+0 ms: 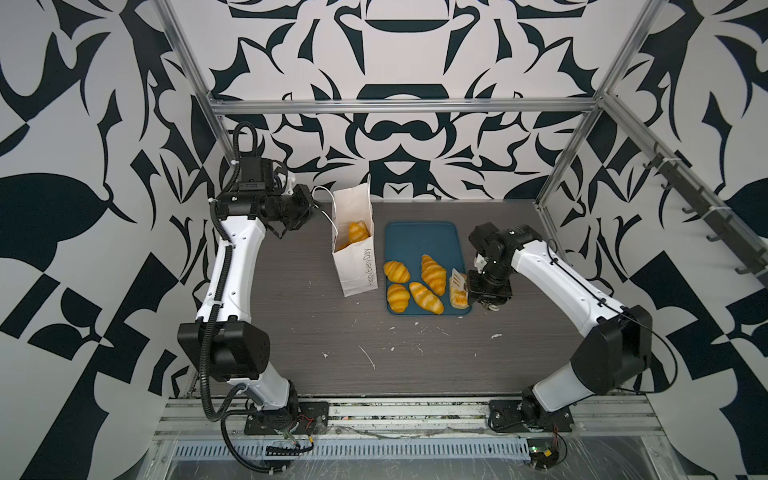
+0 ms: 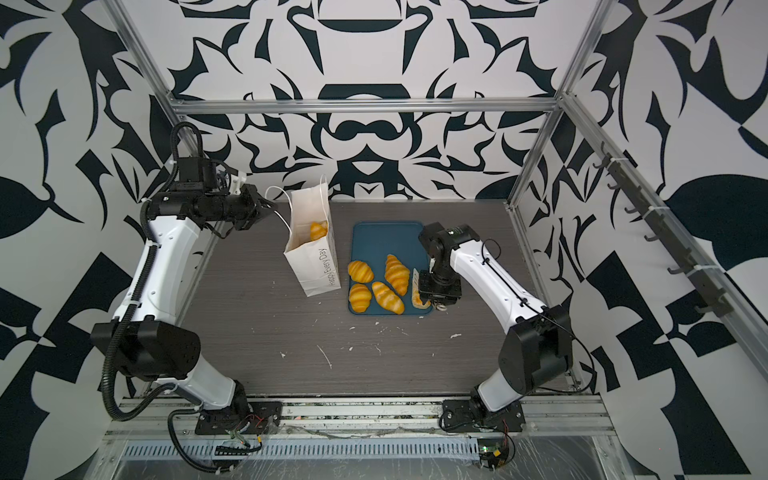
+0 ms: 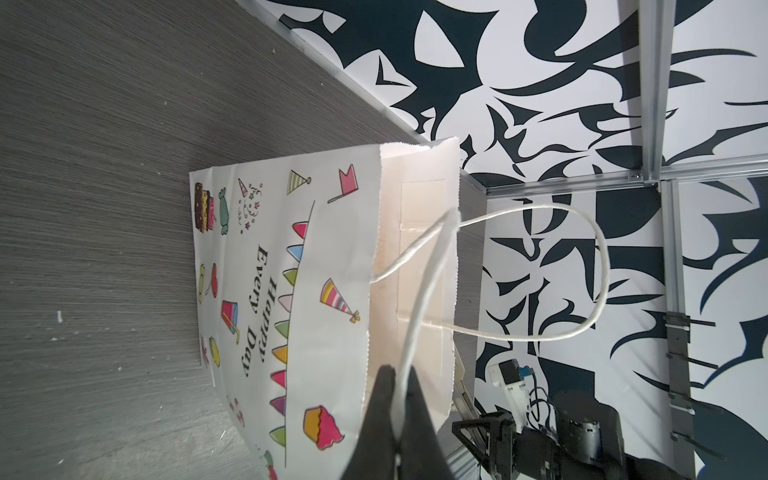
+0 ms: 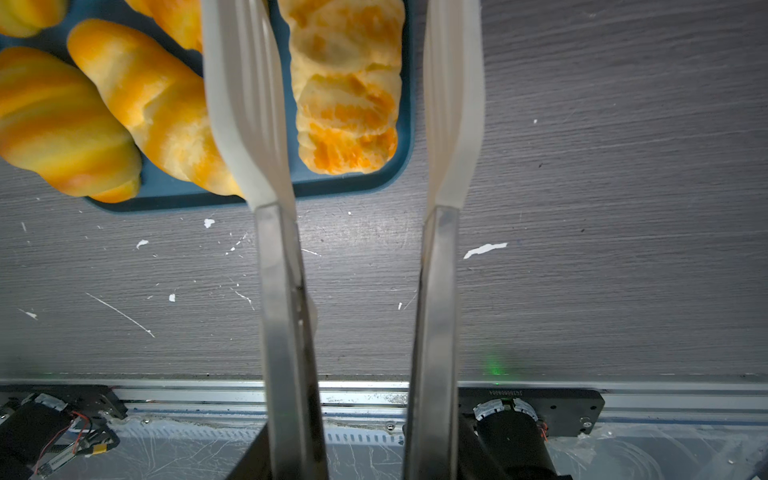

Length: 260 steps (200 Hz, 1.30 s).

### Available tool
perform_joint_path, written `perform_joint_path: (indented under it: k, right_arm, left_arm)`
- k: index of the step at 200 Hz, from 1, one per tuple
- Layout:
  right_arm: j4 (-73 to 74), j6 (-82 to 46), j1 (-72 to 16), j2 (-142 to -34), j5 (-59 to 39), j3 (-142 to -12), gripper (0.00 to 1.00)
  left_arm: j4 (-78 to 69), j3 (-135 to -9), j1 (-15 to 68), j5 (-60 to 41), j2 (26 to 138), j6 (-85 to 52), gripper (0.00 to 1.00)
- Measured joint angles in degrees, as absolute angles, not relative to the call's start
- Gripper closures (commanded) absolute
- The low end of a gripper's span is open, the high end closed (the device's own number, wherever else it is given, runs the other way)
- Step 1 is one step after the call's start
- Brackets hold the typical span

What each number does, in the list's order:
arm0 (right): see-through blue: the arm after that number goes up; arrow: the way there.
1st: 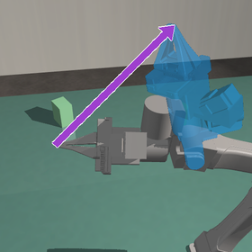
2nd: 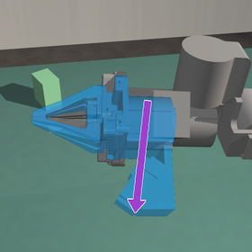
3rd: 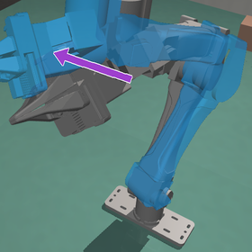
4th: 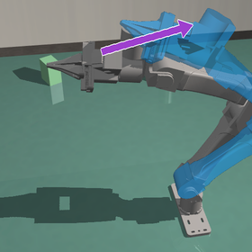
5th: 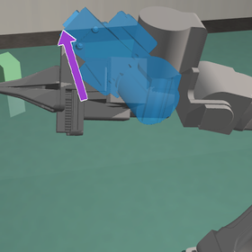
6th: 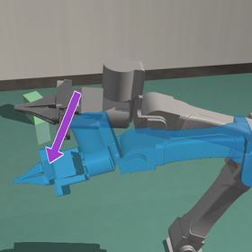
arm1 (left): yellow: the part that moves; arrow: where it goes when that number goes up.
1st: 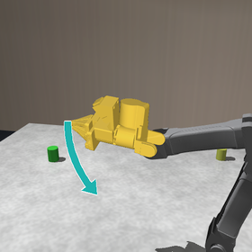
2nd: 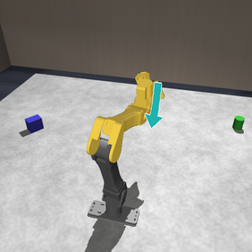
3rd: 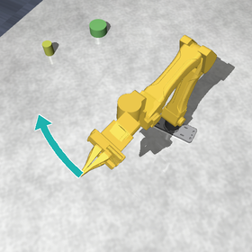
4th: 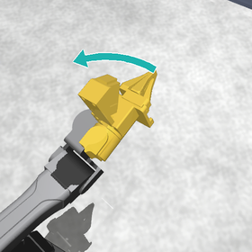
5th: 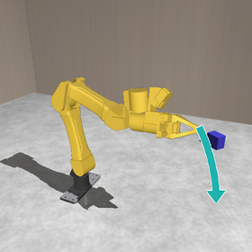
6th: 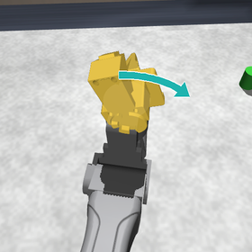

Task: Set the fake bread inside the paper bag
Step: 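Close the tongs on the flaky croissant with the right gripper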

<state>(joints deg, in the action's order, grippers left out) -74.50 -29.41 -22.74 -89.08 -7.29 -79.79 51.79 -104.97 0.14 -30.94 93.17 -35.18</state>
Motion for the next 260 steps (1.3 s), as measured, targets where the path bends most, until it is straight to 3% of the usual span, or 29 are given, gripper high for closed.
perform_joint_path:
  k: [179, 260]
  right_arm:
    - [-70.0, -30.1, -24.5, -89.7, -8.3, -73.7, 0.54]
    - [-69.7, -30.5, -24.5, -89.7, -8.3, -73.5, 0.64]
  left_arm:
    - [51.4, -103.7, 0.1, -30.9, 93.1, -35.2, 1.00]
    - [51.4, -103.7, 0.1, -30.9, 93.1, -35.2, 1.00]
